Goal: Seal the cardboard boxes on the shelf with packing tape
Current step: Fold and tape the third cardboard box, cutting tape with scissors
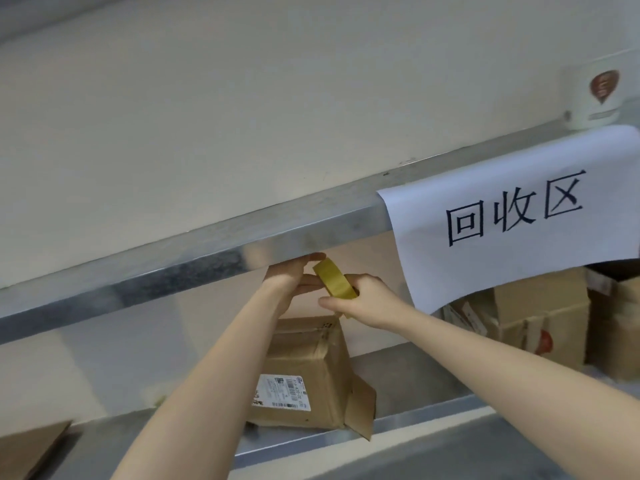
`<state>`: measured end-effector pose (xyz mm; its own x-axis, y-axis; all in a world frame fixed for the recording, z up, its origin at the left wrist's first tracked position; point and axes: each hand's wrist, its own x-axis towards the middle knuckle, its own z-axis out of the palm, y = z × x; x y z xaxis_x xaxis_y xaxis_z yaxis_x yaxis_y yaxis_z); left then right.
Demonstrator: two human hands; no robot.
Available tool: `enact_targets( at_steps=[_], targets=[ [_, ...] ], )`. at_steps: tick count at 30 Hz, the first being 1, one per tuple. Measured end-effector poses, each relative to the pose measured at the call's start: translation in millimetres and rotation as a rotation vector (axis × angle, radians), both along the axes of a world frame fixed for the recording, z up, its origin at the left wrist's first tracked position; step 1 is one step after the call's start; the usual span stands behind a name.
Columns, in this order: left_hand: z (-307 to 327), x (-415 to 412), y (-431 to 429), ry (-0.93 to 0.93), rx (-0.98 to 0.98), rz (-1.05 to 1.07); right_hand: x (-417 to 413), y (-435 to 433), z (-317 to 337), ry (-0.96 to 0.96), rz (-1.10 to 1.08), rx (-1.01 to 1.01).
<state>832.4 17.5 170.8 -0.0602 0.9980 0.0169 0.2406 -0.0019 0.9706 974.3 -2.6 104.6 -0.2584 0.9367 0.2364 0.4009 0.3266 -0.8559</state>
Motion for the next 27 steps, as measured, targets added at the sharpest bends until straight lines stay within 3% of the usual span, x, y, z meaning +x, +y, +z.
enact_targets(
  at_steps=[6, 10, 13, 17, 21, 27],
  targets=[
    [12, -26, 26, 0.205, 0.113, -0.221, -4, -6, 9, 0.052, -0.066, -0.028],
    [4, -32, 49, 0.162, 0.200, -0.379, -10, -11, 13, 0.045, -0.159, -0.043],
    [-4, -29, 66, 0.142, 0.155, -0.476, -15, -20, 14, 0.068, -0.224, -0.063],
    [-6, -12, 72, 0.235, 0.045, -0.486, -27, -34, 9, 0.100, -0.323, -0.051],
    [-7, -3, 68, 0.330, 0.056, -0.544, -35, -54, 5, 0.088, -0.438, -0.048],
    [-5, 12, 59, 0.307, 0.071, -0.563, -34, -78, 13, 0.111, -0.427, -0.182]
  ],
)
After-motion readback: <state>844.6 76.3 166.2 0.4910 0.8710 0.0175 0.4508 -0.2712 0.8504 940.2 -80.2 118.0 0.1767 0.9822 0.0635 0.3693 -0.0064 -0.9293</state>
